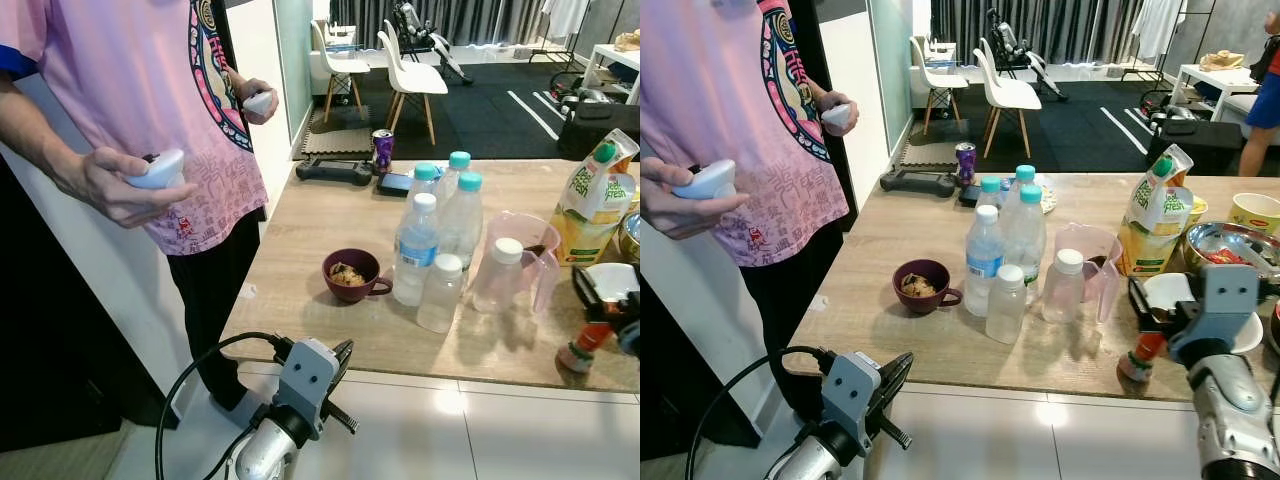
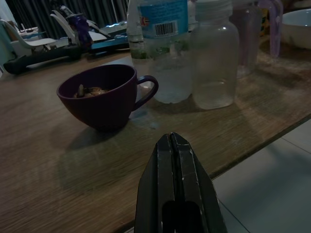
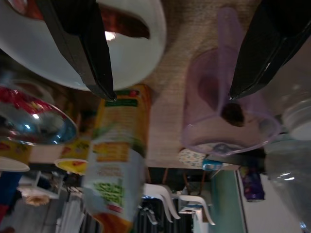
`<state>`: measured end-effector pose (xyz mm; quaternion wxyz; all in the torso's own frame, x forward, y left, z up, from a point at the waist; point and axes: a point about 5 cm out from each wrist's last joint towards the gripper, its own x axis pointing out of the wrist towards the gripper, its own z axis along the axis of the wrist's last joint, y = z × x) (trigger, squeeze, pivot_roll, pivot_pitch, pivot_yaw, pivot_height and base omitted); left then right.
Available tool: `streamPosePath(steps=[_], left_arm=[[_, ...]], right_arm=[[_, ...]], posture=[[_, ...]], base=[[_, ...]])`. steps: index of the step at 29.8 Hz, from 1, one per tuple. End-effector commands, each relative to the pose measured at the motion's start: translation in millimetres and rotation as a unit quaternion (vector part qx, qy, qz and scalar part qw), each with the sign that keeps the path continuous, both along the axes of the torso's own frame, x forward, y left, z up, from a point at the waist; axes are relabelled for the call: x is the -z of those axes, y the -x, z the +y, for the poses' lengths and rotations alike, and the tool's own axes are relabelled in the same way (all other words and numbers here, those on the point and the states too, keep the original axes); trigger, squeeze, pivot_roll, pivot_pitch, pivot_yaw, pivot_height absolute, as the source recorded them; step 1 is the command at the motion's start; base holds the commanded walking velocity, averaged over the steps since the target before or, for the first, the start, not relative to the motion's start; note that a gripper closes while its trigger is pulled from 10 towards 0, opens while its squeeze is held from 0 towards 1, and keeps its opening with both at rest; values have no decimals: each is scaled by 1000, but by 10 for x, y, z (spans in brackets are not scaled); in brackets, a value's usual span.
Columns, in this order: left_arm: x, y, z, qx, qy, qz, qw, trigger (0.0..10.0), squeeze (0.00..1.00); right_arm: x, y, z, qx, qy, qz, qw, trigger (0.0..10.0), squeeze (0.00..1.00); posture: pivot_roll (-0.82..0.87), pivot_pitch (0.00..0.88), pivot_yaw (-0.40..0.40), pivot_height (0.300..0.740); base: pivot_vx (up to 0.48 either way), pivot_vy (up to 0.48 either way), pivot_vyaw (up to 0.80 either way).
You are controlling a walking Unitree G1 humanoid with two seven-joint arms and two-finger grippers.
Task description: Restocking fridge
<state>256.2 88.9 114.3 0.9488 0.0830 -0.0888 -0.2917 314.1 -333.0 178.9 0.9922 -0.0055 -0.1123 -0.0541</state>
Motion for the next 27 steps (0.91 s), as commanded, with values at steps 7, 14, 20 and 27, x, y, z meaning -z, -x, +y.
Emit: streamPosePath(steps=[7, 14, 20, 27], left_arm=[[-4, 6, 4, 5, 0, 2, 1000, 10000, 0], [-16, -4, 4, 3, 0, -2, 1000, 10000, 0], [-21, -5, 18, -1, -1, -3, 1000, 10000, 0], [-19, -7, 23, -1, -2, -3, 1000, 10000, 0]], right_arm=[[94, 44, 96, -71, -42, 17, 996, 10000, 267], [95, 41, 559, -198, -42, 18, 979, 10000, 204], [30, 74, 665, -201, -47, -7, 978, 10000, 157], [-27, 134, 605, -175, -33, -27, 984, 10000, 153]], posture=[[44, 114, 39, 740], [48, 112, 36, 740], [49, 113, 37, 740], [47, 113, 41, 740]], base=[[0, 0, 0], [0, 0, 0], [0, 0, 0], [0, 0, 0]])
